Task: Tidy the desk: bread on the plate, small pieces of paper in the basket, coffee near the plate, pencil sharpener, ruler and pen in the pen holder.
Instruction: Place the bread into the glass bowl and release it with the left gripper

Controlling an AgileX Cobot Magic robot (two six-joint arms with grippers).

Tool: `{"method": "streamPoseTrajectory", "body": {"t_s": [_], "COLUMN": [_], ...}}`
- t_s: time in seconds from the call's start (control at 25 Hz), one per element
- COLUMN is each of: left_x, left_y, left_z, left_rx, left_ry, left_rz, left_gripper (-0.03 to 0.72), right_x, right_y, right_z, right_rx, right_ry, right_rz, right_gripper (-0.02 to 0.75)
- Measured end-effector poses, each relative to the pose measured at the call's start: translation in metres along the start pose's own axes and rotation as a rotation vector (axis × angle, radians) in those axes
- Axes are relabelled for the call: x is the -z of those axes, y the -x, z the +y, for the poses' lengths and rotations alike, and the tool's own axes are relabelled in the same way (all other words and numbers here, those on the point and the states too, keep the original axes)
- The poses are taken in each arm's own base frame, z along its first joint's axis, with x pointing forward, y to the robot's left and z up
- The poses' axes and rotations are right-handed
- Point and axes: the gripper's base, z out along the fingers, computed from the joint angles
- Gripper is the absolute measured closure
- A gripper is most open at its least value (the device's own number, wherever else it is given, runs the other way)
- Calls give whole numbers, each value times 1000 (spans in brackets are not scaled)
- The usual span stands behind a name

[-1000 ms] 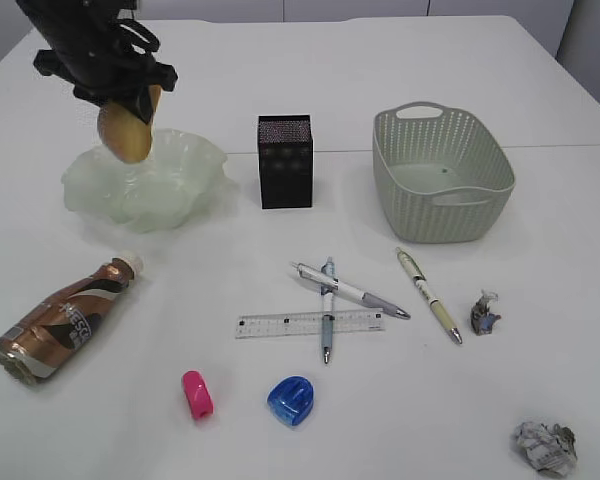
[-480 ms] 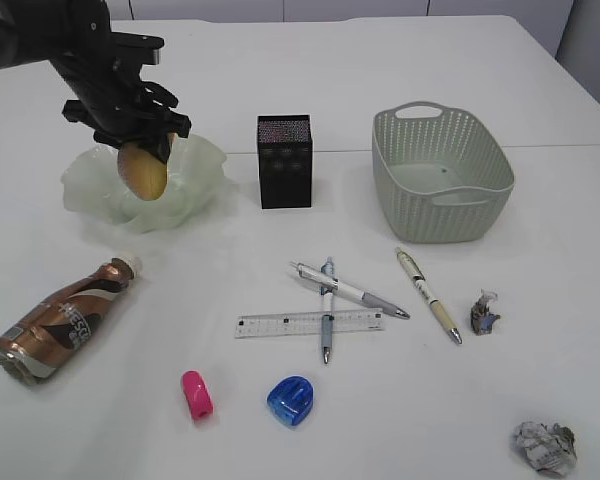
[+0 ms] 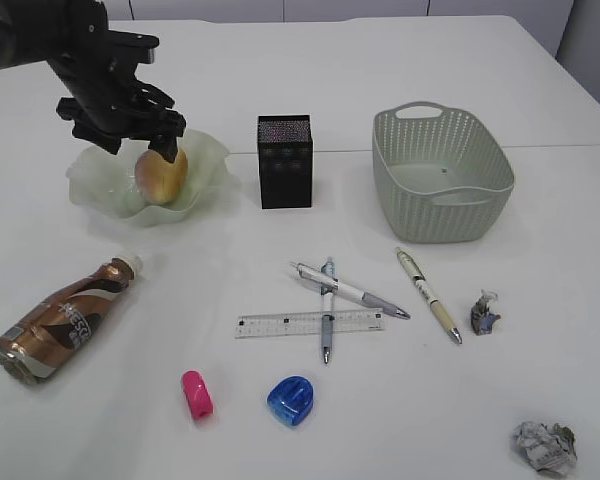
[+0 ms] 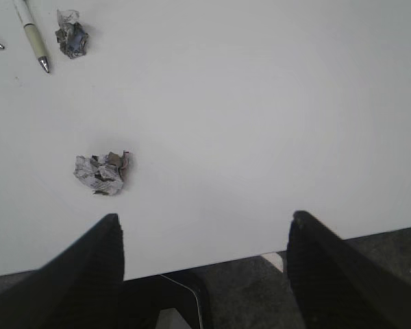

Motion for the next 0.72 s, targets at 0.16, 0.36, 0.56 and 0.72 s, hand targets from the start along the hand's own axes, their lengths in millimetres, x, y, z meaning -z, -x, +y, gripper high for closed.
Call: {"method": "streamPoseTrajectory", "body": {"t_s": [0.16, 0.36, 0.56, 0.72], "left_x": [5, 44, 88, 123], "left_y": [1, 13, 23, 28], "left_z": [2, 5, 9, 8], "left_rx": [7, 20, 40, 63], "left_ry": [6, 22, 33, -10], "left_rz": [8, 52, 107, 63], "left_gripper": [49, 76, 95, 99], "right_x": [0, 0, 8, 23], "right_y": [0, 0, -1, 9], "right_z": [0, 0, 4, 7], "right_rx": [-4, -4, -28, -43], "right_ry": [0, -1, 48, 87], "right_rz": [1, 3, 33, 3], "right_gripper": [166, 166, 166, 166]}}
